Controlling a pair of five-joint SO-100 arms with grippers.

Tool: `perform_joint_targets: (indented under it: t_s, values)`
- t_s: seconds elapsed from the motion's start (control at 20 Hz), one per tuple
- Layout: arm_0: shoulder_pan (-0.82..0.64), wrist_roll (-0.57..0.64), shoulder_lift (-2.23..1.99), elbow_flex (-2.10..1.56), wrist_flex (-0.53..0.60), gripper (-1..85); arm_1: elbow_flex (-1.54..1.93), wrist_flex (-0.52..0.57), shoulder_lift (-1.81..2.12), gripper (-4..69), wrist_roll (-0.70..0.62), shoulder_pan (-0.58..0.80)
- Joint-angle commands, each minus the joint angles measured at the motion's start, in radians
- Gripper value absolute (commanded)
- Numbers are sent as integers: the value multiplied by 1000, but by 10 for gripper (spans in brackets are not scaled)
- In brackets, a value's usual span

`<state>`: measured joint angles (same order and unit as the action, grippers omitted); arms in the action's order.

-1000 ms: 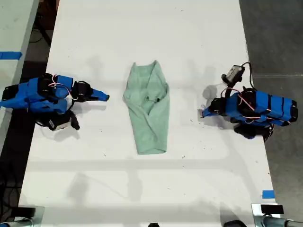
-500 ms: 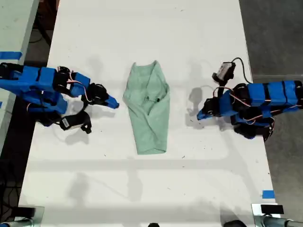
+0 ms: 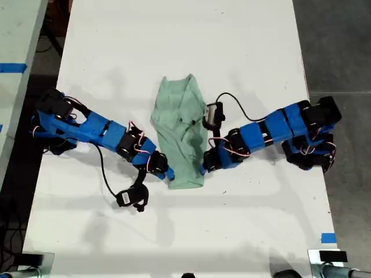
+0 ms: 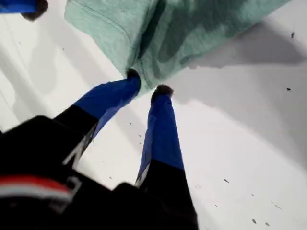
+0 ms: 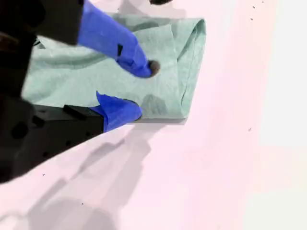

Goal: Fold t shirt

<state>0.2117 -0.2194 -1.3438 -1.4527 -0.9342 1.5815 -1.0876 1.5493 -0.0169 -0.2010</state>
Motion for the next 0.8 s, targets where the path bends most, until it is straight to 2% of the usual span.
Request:
perform_joint_targets:
  t_s: [0.0, 0.15, 0.25, 0.3, 0.35, 0.4, 0.75]
  values:
    - [-5, -12, 40, 117, -48, 221, -94, 9, -14, 149, -21, -15]
    - [-25, -18, 176, 238, -121, 235, -95, 17, -23, 153, -21, -15]
    - [-26, -43, 244, 290, -156, 211, -95, 17, -23, 150, -25, -15]
    - [-26, -49, 259, 291, -156, 180, -95, 17, -25, 149, -29, -15]
    - [-29, -57, 273, 291, -158, 59, -95, 15, -28, 149, -31, -15]
    - [-32, -54, 288, 296, -160, -1, -97, 17, -34, 147, -35, -15]
    - [-37, -40, 304, 333, -170, -2, -195, 78, -215, 151, -51, -6]
